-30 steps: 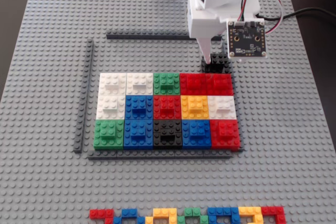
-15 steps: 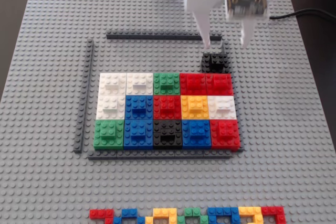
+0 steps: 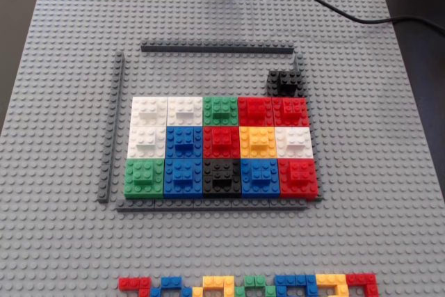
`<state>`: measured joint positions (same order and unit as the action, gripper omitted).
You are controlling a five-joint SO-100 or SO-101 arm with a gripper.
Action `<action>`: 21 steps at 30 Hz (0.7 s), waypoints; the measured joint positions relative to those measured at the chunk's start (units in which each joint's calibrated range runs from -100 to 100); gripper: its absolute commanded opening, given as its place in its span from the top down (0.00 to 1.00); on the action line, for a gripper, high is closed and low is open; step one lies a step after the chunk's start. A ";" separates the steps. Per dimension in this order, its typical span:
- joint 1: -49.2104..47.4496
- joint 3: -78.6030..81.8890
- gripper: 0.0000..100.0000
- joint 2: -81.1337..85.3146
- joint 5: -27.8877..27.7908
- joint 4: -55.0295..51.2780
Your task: Grab the cube and place it into the grid
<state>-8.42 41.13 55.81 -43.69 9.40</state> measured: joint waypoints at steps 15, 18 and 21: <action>7.00 27.71 1.00 38.85 -0.63 9.18; 8.38 31.77 1.00 41.73 -0.63 10.60; 8.82 34.60 1.00 42.07 0.10 11.67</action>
<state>0.40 75.73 97.88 -43.59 21.07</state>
